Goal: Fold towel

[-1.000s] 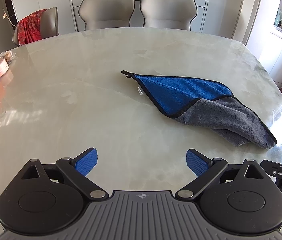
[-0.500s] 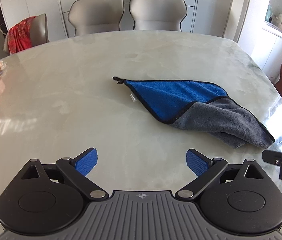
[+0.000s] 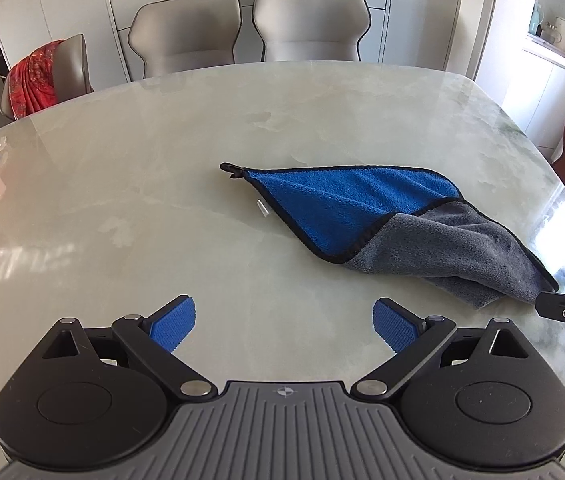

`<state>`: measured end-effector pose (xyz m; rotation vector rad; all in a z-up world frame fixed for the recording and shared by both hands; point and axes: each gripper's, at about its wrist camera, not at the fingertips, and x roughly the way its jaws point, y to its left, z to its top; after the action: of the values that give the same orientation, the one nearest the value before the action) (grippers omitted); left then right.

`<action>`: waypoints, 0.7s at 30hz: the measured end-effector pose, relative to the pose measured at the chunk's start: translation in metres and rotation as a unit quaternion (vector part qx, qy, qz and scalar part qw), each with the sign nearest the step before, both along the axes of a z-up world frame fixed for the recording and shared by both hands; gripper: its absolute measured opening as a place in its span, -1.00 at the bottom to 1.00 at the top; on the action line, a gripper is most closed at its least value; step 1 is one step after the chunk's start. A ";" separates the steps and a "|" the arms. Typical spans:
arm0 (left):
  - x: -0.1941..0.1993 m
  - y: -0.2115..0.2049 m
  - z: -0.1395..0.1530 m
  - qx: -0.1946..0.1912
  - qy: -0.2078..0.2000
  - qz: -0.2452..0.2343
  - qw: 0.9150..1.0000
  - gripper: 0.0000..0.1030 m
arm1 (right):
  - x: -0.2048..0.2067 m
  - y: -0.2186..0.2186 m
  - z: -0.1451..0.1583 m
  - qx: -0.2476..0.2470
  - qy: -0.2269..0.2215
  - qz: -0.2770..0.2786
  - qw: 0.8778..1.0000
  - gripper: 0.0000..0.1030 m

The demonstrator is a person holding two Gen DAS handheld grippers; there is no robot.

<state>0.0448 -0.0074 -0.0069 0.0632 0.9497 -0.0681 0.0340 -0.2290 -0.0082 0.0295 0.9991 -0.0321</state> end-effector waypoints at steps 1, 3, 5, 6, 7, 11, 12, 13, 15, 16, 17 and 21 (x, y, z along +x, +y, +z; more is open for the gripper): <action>0.001 0.000 -0.001 0.000 0.001 -0.001 1.000 0.91 | 0.001 0.000 -0.001 0.000 0.001 0.000 1.000 0.28; 0.002 -0.001 -0.002 0.002 0.003 -0.002 1.000 0.91 | 0.001 -0.001 -0.002 0.001 0.003 0.000 1.000 0.28; 0.003 -0.002 -0.003 0.003 0.004 -0.001 1.000 0.91 | 0.001 -0.001 -0.003 0.001 0.005 -0.001 1.000 0.28; 0.003 -0.002 -0.003 0.002 0.005 -0.001 1.000 0.91 | 0.002 -0.001 -0.004 0.001 0.006 0.000 1.000 0.28; 0.004 -0.002 -0.004 0.001 0.006 0.000 1.000 0.91 | 0.003 -0.001 -0.004 0.001 0.007 0.000 1.000 0.28; 0.007 -0.002 -0.007 0.003 0.010 0.000 1.000 0.91 | 0.006 0.000 -0.005 0.001 0.010 0.001 1.000 0.28; 0.008 -0.002 -0.007 0.003 0.010 -0.001 1.000 0.91 | 0.006 0.001 -0.005 0.001 0.011 0.002 1.000 0.28; 0.009 -0.002 -0.008 0.005 0.010 -0.003 1.000 0.91 | 0.007 0.001 -0.005 0.001 0.011 0.003 1.000 0.28; 0.012 -0.002 -0.008 0.008 0.007 -0.008 1.000 0.91 | 0.009 0.002 -0.005 0.000 0.011 0.006 1.000 0.28; 0.013 -0.002 -0.007 0.010 0.006 -0.012 1.000 0.91 | 0.011 0.002 -0.005 0.000 0.011 0.008 1.000 0.28; 0.015 -0.001 -0.007 0.011 0.004 -0.017 1.000 0.91 | 0.012 0.003 -0.005 0.000 0.010 0.010 1.000 0.28; 0.025 0.004 -0.003 0.014 -0.016 -0.051 0.998 0.91 | 0.018 0.002 -0.002 -0.001 -0.002 0.030 1.000 0.28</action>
<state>0.0698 -0.0035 -0.0102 0.1395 0.9151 -0.1478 0.0521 -0.2272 -0.0101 -0.0014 0.9947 0.0213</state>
